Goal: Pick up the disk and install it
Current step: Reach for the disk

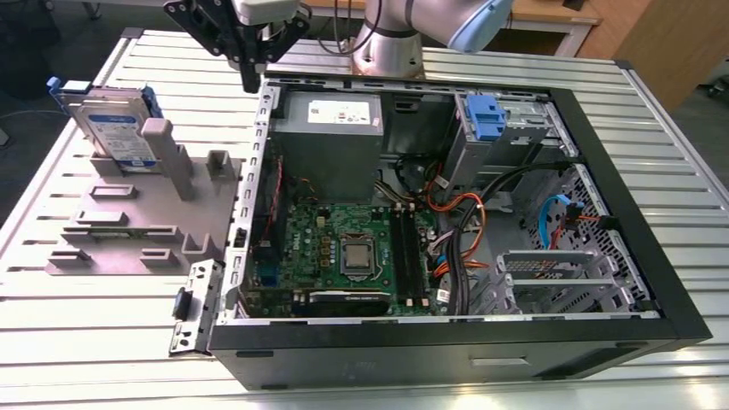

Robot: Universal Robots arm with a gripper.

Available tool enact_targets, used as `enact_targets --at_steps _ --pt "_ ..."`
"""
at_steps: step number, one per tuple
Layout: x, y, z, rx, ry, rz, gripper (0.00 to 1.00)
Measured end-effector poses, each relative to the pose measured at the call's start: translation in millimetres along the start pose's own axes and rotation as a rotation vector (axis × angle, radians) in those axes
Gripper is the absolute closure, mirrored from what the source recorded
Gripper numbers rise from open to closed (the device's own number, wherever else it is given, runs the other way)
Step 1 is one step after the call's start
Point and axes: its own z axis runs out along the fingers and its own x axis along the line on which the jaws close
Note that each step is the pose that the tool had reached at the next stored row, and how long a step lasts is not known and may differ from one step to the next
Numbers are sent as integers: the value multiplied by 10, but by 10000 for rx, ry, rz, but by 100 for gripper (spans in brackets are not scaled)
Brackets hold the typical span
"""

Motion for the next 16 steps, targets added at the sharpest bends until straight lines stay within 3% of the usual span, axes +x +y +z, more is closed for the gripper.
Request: enact_targets --at_steps 4,8,16 --pt "21 -2 0 -1 1 2 89" --pt "110 -6 2 1 0 1 89" --pt "223 -14 6 -1 -1 1 89"
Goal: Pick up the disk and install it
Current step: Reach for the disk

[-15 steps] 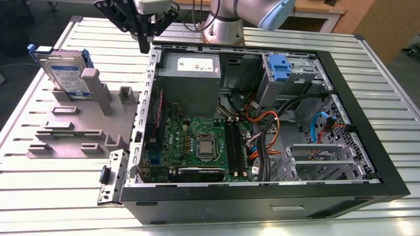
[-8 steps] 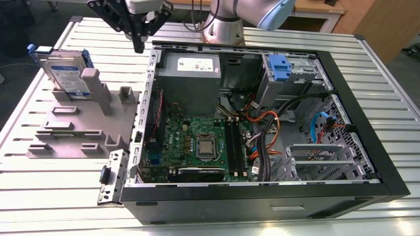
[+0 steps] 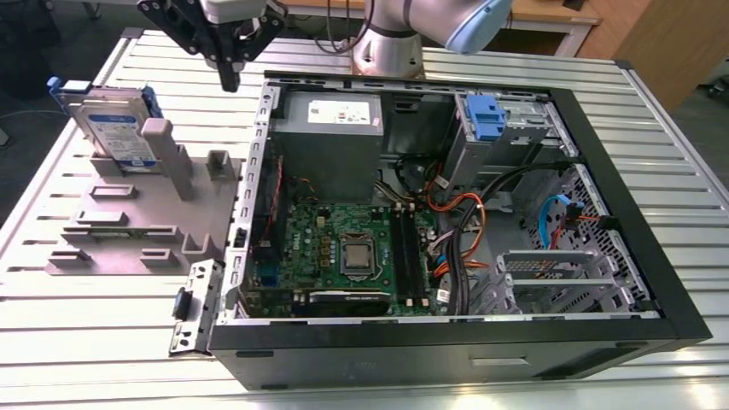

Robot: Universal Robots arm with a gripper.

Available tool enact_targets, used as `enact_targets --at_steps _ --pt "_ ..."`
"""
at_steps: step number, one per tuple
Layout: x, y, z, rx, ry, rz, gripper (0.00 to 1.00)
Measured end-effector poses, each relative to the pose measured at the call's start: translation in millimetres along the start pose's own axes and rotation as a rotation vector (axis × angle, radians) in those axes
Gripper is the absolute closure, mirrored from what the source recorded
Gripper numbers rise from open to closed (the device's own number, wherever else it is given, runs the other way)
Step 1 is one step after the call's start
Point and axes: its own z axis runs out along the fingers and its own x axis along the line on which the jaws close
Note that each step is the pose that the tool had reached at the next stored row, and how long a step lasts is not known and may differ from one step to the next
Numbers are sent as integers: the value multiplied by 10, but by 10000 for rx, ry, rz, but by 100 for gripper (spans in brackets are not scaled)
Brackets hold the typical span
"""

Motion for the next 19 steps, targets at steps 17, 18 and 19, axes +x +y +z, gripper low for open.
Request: enact_targets --at_steps 17,18,19 --pt "73 36 3 1 1 0 89" --pt "73 38 3 1 1 0 89" --pt "79 38 3 0 0 0 89"
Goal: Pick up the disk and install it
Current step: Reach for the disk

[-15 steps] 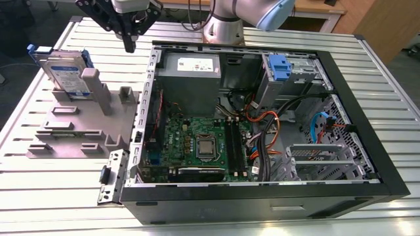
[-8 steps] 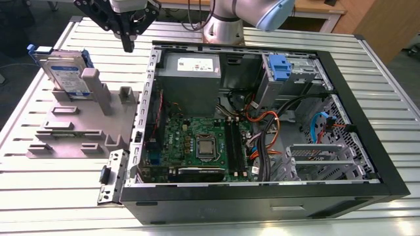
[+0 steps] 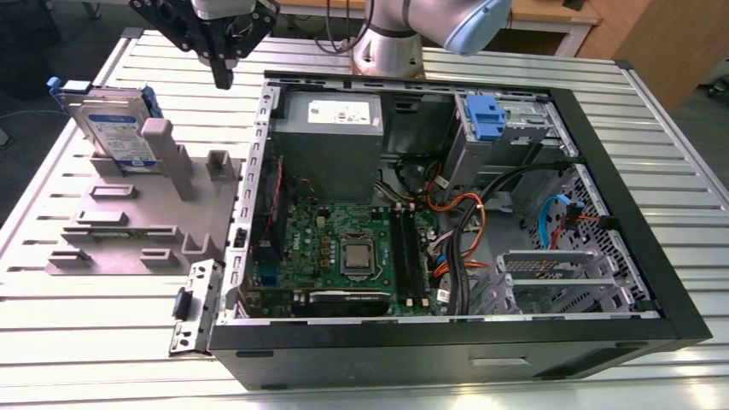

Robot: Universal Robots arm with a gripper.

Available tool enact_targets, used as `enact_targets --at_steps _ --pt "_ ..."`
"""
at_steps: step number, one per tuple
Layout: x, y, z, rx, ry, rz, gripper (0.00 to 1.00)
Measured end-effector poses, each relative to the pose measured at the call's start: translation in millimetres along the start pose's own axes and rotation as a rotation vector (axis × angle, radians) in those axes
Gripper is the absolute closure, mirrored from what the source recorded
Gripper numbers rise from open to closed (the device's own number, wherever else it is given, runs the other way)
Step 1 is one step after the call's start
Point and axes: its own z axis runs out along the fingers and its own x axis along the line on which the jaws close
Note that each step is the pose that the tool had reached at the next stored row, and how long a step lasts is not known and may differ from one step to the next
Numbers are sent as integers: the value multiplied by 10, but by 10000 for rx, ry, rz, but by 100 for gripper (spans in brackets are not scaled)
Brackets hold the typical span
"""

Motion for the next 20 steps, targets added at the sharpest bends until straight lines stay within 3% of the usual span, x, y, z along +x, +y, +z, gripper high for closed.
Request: enact_targets --at_steps 8,17,18,20 --pt "144 -10 3 1 1 0 89" --pt "258 -17 6 0 -8 0 89" --pt "281 -19 7 -4 -47 -1 89" --pt "311 -21 5 -15 -211 -7 89"
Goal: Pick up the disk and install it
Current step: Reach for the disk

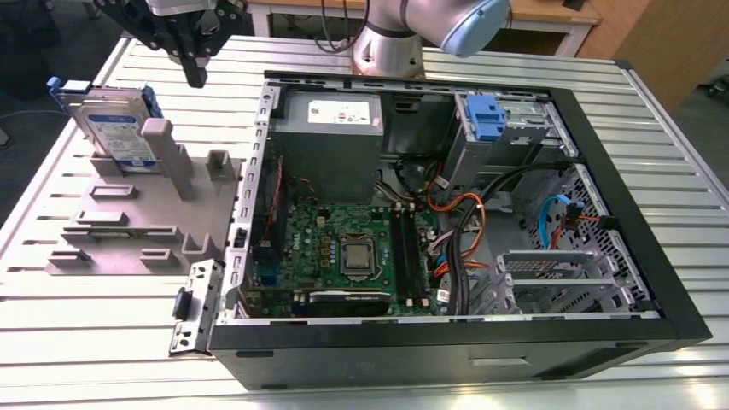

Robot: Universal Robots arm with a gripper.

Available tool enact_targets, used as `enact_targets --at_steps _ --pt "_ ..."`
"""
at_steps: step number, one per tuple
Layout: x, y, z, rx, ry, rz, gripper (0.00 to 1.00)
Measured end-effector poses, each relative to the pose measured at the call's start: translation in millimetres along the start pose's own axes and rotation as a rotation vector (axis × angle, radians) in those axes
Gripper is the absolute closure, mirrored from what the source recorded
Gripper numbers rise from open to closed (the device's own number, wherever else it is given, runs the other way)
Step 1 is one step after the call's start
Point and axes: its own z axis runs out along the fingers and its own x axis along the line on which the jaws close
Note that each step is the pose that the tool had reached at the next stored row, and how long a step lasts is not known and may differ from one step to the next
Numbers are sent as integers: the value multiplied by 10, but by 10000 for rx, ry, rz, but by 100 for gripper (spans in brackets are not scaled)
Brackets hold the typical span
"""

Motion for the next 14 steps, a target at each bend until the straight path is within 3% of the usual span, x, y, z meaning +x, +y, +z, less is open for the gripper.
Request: enact_targets --at_steps 2,3,9,14 --pt "21 -1 0 -11 -120 -5 89" --pt "23 -2 0 -12 -142 -6 89" --pt "25 13 2 -12 -144 -24 89" --pt "31 44 7 -13 -132 -336 89"
